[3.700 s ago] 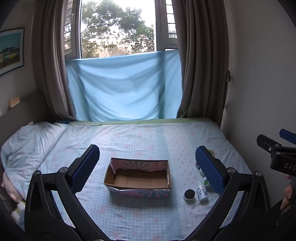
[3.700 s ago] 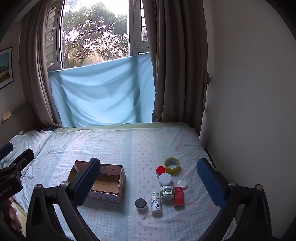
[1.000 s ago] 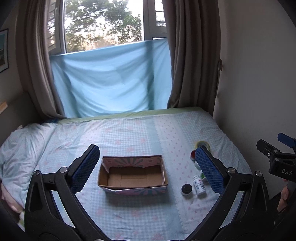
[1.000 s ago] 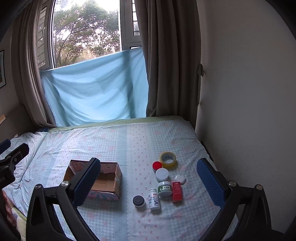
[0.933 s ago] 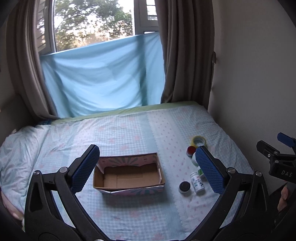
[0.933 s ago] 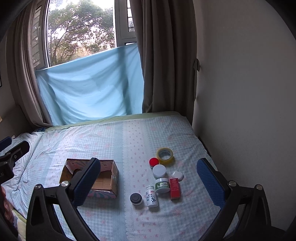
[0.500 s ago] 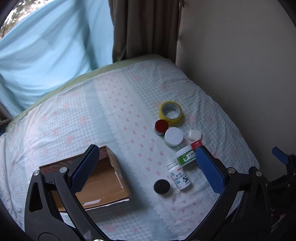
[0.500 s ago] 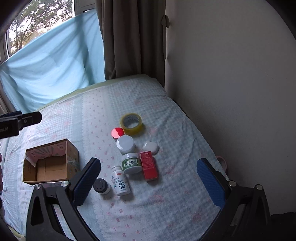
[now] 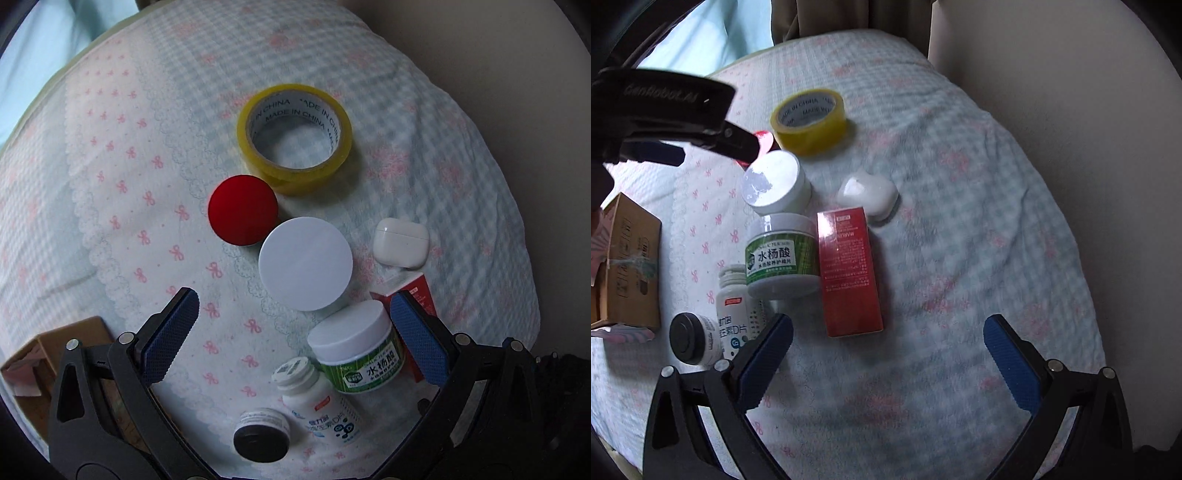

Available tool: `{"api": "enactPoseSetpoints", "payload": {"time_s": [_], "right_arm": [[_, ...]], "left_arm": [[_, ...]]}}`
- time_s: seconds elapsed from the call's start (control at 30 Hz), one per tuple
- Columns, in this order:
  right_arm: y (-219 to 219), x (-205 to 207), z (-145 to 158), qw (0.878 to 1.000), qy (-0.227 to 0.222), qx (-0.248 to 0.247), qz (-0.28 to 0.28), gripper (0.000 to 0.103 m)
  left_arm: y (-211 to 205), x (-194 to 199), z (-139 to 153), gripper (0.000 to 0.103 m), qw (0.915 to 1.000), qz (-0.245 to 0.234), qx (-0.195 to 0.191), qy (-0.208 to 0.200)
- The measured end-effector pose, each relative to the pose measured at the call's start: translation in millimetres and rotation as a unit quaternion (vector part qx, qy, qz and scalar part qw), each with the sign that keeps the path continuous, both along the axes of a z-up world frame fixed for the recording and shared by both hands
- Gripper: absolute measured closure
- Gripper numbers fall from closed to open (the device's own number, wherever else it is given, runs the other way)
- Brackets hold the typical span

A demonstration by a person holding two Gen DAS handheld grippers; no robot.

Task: Organize rigid objects
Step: 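Reach the left tool to the white round lid while the right tool reaches the red box, then grasp the white lid with the left tool while the right tool grasps the red box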

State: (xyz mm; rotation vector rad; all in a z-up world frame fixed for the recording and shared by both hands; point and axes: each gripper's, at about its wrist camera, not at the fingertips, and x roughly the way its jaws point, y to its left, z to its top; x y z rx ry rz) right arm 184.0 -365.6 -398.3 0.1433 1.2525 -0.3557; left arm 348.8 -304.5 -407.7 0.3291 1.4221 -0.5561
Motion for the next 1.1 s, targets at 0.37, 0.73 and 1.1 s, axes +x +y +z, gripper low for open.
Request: {"api": "enactPoseSetpoints", "payload": {"time_s": [0.37, 0.73, 1.1], "right_arm": [[18.8, 33.0, -56.7, 0.996, 0.059, -0.013, 0.064, 0.02], [5.1, 39.6, -66.7, 0.993, 0.084, 0.003, 0.087, 0.061], [8.3, 36.7, -61.3, 0.994, 0.074, 0.006, 0.086, 0.065]], "left_arm": [[-15.5, 1.0, -67.3, 0.005, 0.9986, -0.017, 0.042, 0.027], [-23.6, 5.4, -80.3, 0.035, 0.9984, -0.018, 0.046, 0.028], [-37.1, 5.7, -59.7, 0.035, 0.9995, -0.013, 0.029, -0.009]]}}
